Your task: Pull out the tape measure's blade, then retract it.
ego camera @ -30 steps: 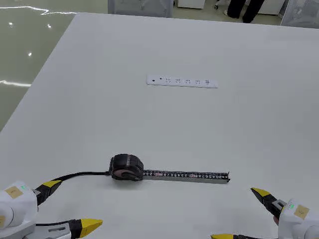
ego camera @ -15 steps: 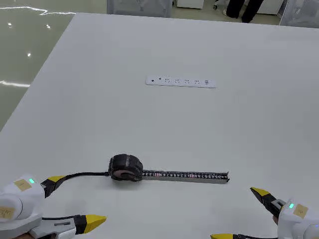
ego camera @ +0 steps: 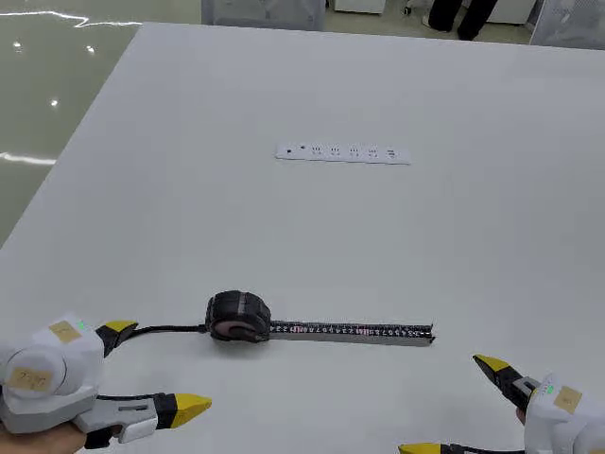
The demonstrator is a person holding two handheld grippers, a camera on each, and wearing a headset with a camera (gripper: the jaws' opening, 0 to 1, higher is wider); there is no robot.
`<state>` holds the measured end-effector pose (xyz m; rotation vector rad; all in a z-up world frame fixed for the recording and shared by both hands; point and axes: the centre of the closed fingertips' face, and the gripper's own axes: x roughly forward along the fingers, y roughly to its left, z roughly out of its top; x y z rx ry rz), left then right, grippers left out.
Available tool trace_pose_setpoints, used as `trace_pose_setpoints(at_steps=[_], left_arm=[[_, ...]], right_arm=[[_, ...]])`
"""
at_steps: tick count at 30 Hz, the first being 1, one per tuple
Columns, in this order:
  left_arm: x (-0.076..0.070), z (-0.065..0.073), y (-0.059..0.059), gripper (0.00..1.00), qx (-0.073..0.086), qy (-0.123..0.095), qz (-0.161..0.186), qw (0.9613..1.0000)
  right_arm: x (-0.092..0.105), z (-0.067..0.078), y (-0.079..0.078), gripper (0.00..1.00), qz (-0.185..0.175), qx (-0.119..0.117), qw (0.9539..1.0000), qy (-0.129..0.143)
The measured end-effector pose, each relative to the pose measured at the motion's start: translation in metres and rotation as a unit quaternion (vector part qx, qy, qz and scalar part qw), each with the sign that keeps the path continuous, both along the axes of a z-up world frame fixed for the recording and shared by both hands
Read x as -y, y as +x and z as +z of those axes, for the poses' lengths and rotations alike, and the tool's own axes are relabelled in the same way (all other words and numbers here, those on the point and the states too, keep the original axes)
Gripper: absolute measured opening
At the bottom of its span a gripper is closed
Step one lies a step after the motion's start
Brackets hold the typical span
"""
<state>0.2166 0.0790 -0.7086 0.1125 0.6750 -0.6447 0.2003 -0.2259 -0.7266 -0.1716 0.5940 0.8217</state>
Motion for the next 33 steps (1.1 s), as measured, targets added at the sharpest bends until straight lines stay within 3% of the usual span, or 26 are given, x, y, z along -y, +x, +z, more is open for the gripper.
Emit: trace_pose_setpoints(at_steps=[16, 33], left_arm=[[0.016, -0.004, 0.013, 0.86, -0.017, 0.007, 0.0, 0.9998], [0.036, -0.007, 0.029, 0.84, -0.031, -0.004, 0.011, 0.9994]], right_arm=[[0.001, -0.001, 0.0, 0.99, 0.0, -0.001, 1.0, 0.0], [0.003, 0.001, 0.003, 0.98, -0.001, 0.001, 1.0, 0.0]])
